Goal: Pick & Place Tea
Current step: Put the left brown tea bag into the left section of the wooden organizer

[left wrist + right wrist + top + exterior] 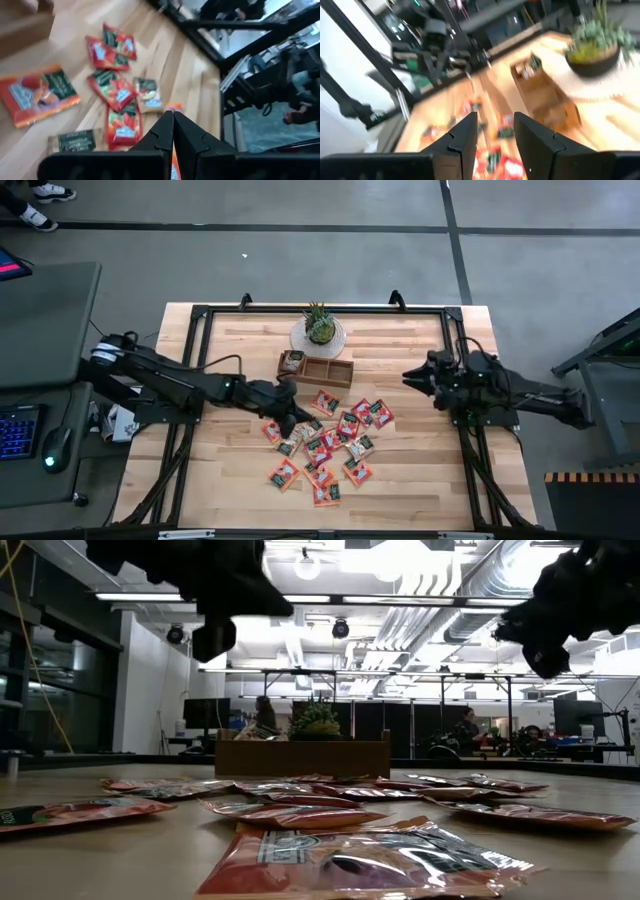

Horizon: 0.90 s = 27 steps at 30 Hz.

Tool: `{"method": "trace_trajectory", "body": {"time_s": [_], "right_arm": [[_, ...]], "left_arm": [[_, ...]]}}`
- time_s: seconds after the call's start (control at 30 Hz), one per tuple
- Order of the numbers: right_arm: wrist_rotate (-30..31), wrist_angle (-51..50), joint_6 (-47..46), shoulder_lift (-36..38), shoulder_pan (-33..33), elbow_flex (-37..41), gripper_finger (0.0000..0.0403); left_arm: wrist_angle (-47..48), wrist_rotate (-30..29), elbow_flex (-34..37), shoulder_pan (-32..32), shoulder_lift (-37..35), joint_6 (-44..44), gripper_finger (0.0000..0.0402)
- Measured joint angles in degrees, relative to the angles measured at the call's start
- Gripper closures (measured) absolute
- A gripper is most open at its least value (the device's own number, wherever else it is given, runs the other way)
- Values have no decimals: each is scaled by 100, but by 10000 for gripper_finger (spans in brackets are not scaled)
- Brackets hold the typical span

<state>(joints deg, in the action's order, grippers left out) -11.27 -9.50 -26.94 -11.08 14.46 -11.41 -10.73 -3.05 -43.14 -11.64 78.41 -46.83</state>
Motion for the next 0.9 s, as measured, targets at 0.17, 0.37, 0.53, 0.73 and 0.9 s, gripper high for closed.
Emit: {"method": "trace_trajectory", "body": {"time_s": [0.17, 0.37, 0.53, 0.73, 0.9], "right_arm": [[-259, -182, -3, -528, -37, -142, 279], [-693, -233, -851, -1252, -399, -195, 279], [-1138, -151, -2149, -1894, -918, -183, 279], [-698, 1171, -2940, -2396, -1604, 23, 279], [-367, 2186, -2744, -2766, -1997, 12, 279]], "left_arm": [[99, 334, -389, 0, 327, 381, 392], [780, 99, -736, 2, 352, 634, 392], [791, -156, -686, 0, 74, 778, 392], [1037, -155, -671, 0, -36, 961, 393], [1534, -334, -675, 0, -205, 911, 393]]}}
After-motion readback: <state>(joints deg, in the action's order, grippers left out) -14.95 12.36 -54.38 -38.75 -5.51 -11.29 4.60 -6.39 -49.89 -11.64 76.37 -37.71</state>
